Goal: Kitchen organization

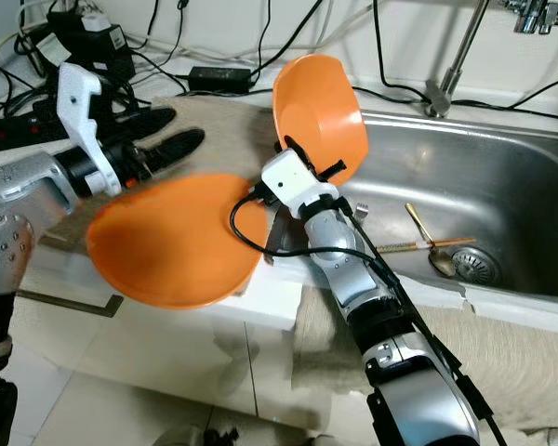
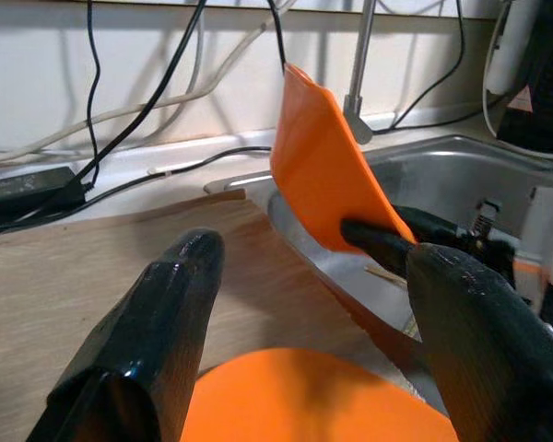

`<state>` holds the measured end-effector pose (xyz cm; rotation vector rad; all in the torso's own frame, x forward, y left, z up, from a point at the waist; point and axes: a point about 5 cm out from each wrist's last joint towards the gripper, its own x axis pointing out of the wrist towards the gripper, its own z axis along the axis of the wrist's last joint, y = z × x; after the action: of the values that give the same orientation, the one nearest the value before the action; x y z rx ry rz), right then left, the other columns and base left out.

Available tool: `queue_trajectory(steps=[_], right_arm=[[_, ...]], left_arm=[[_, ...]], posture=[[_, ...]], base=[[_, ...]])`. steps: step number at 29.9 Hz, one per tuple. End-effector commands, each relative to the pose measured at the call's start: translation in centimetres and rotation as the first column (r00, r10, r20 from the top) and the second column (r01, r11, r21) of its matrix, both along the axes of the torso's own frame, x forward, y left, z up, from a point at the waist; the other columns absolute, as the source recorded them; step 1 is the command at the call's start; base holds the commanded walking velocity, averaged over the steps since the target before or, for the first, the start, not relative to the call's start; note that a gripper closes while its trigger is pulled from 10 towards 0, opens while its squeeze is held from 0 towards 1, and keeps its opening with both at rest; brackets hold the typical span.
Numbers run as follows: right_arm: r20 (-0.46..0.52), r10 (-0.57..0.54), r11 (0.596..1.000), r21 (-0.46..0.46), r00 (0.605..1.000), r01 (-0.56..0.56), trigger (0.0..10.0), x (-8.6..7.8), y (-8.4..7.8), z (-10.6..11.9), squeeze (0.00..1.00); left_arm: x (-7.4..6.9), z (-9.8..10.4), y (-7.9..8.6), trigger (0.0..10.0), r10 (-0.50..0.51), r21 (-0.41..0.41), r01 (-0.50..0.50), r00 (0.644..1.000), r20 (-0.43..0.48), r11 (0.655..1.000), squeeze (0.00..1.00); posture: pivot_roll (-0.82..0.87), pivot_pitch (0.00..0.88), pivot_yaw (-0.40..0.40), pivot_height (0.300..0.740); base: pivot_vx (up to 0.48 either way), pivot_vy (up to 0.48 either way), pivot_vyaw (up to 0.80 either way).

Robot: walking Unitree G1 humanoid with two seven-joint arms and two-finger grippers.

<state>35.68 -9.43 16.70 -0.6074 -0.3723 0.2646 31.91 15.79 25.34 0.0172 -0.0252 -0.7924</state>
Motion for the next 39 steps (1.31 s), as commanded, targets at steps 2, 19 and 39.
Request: queue_trajectory(steps=[2,19,39], right_arm=[[0.075,-0.004,1.0,0.018,0.997,0.002,0.0,0.6,-0.3,2.3,0.0],[0.086,-0.07,0.995,0.072,0.994,0.064,0.0,1.3,-2.0,3.8,0.0],[-0.274,-0.199,0.841,0.445,0.941,0.307,0.0,3.1,-4.9,1.2,0.0]], left_arm=[[-0.4,0.0,0.3,10.0,-0.015,0.038,0.015,1.0,0.0,0.999,0.0],[-0.8,-0.3,-0.9,10.0,-0.081,0.081,0.081,0.997,-0.014,0.993,0.0],[-0.4,0.7,-1.0,10.0,-0.091,0.099,0.09,0.996,0.004,0.991,0.0]], posture=[[0.07,0.0,0.036,0.74],[0.06,0.0,0.045,0.74],[0.07,0.0,0.059,0.74]], base=[[0.0,0.0,0.0],[0.0,0.0,0.0],[0.0,0.0,0.0]])
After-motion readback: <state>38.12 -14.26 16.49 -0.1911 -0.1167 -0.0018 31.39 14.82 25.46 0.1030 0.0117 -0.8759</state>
